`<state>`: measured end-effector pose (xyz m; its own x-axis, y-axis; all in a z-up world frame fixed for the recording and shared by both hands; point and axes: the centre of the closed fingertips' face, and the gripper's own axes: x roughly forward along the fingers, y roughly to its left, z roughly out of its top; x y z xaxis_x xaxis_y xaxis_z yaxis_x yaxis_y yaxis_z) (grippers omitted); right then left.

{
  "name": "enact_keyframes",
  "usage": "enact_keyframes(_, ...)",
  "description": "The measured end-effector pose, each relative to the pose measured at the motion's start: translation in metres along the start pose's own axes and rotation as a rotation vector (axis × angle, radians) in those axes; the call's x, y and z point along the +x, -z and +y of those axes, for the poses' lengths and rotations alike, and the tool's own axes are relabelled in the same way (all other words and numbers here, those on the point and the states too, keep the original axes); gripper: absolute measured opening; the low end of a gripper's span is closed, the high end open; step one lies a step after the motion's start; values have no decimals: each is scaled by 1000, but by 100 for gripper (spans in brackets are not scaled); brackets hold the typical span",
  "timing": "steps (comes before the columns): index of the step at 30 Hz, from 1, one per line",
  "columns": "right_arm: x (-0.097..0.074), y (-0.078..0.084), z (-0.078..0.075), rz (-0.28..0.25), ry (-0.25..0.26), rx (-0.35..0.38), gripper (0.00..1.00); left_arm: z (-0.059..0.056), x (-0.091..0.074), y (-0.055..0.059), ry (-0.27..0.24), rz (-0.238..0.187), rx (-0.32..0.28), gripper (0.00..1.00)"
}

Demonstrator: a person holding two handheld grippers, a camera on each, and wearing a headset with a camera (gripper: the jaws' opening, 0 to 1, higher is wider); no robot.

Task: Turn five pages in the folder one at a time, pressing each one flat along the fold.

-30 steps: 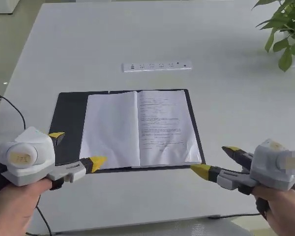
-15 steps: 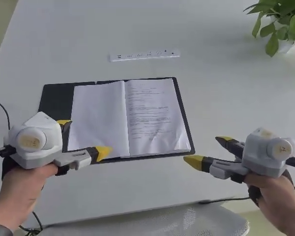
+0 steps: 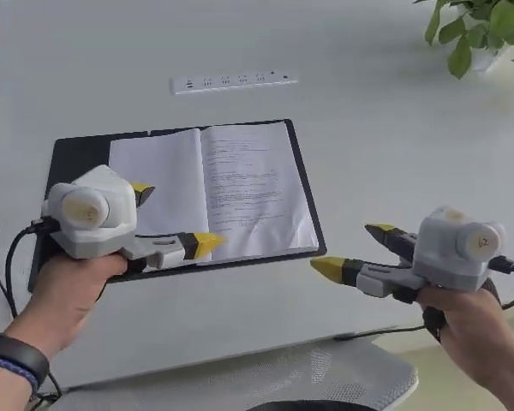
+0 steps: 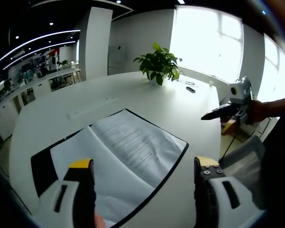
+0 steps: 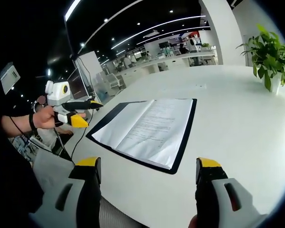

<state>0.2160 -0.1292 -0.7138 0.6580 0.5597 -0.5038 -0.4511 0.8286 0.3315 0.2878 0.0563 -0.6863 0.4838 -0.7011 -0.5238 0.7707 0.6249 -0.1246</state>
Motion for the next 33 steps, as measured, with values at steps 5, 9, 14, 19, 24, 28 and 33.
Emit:
enact_keyframes(5, -1, -2, -3, -7, 2, 4, 81, -16, 20, 0, 50, 27, 26, 88)
enact_keyframes(9, -2, -2, -5, -3, -2, 4, 82, -26, 39, -2, 84, 36, 50, 87)
enact_keyframes(14, -2, -2, -7, -9, -1, 9, 81, -36, 66, 2, 115, 72, 60, 86)
enact_keyframes(19, -5, -1, -11, -14, 5, 23, 81, -46, 89, 1, 133, 86, 74, 86)
enact_keyframes(24, -7, 2, -15, -14, 6, 37, 81, -51, 114, 9, 125, 107, 47, 87)
enact_keyframes(28, -7, 7, -17, -7, 7, 48, 80, -57, 134, 17, 106, 124, 50, 87)
enact_keyframes(33, -6, 8, -19, -6, 7, 64, 79, -66, 156, 19, 74, 132, 49, 84)
